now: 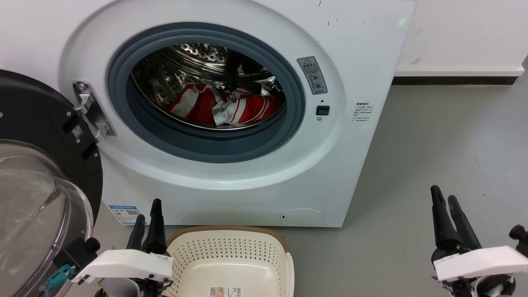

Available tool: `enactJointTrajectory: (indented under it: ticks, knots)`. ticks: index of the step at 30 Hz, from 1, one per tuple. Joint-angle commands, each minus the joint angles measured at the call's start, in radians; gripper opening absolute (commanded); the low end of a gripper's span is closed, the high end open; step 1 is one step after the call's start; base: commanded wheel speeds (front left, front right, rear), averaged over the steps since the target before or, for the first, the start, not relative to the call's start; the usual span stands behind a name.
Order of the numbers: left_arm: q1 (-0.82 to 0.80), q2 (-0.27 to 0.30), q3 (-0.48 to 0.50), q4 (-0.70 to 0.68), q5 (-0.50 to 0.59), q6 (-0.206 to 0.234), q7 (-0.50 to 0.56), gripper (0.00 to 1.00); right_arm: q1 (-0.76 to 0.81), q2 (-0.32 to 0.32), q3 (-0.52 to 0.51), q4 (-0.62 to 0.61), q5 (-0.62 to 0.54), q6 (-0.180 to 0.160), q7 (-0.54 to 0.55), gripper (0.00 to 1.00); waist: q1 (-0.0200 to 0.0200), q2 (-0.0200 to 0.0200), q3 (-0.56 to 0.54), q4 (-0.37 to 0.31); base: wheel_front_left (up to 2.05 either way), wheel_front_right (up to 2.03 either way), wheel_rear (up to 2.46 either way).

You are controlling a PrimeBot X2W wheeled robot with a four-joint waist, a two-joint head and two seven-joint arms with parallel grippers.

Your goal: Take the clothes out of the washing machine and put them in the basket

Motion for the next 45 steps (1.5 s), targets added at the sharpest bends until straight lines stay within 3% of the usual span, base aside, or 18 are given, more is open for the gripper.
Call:
enactJointTrajectory:
  ticks: [1,20,45]
  knots:
    - [-0.006,0.002,-0.002,-0.018,0.028,0.006,-0.009,1.00,-0.006,-0.001,0.002,-0.023,-0.032,0.000,-0.009,1.00,0.0000,0.0000,0.000,0.000,0.00,0.00,0.00]
    - [0.017,0.003,-0.025,-0.042,0.253,0.028,-0.068,1.00,0.028,-0.001,0.024,-0.085,-0.330,0.000,-0.068,1.00,0.0000,0.0000,0.007,0.002,0.00,0.00,0.00]
    - [0.047,0.003,-0.050,-0.042,0.507,0.052,-0.132,1.00,0.070,0.000,0.050,-0.147,-0.637,0.000,-0.132,1.00,0.0000,0.0000,0.008,0.004,0.00,0.00,0.00]
